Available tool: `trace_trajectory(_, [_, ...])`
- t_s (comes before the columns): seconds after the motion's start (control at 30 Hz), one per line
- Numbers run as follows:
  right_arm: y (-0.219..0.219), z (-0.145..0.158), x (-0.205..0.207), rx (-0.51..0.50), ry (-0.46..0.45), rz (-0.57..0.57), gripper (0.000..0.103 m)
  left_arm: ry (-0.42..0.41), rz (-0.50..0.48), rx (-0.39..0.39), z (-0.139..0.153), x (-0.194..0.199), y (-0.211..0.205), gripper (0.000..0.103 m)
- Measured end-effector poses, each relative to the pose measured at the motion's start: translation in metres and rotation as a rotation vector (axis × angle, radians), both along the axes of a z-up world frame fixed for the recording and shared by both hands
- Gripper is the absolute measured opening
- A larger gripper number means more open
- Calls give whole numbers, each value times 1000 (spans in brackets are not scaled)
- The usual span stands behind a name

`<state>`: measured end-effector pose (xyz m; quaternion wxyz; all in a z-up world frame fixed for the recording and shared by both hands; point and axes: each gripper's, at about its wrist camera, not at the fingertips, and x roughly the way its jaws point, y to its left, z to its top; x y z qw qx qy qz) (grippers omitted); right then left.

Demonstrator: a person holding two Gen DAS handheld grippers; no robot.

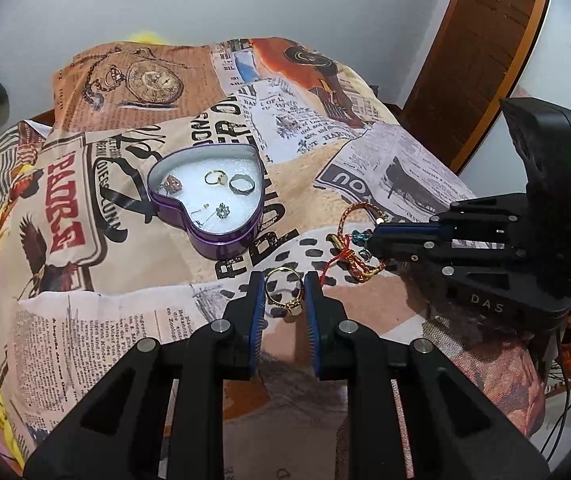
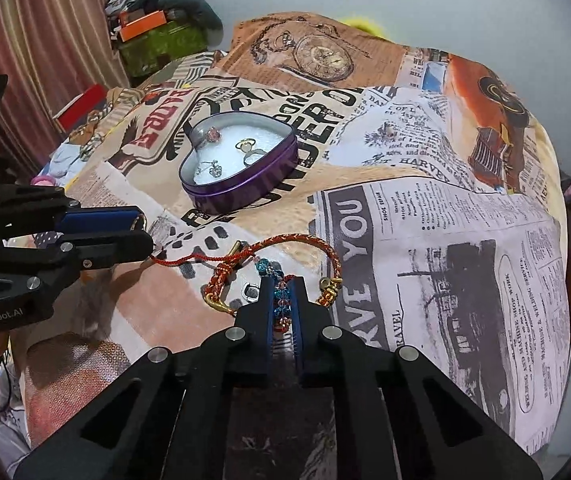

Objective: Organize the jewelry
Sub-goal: 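Grasp the beaded bracelet with the right tool while the left tool carries the gold ring, then carry both items over the heart tin and open both tools to drop them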

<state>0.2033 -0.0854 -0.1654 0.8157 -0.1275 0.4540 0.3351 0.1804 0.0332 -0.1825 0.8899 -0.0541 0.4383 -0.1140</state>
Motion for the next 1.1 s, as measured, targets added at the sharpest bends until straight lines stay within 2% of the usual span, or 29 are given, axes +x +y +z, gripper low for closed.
trace_trajectory(0.33, [-12, 43, 2, 98, -90, -71, 7, -68, 28, 6, 28, -4, 6, 18])
trace_trajectory(0.57, [-5, 72, 2, 124, -168, -72, 7, -100, 56, 2, 41, -6, 17, 18])
trace_trajectory(0.73, [8, 80, 4, 124, -201, -57, 7, -123, 84, 9, 47, -3, 27, 18])
trace_trajectory(1.1, [38, 84, 19, 159, -202, -27, 7, -156, 141, 20, 56, 17, 52, 18])
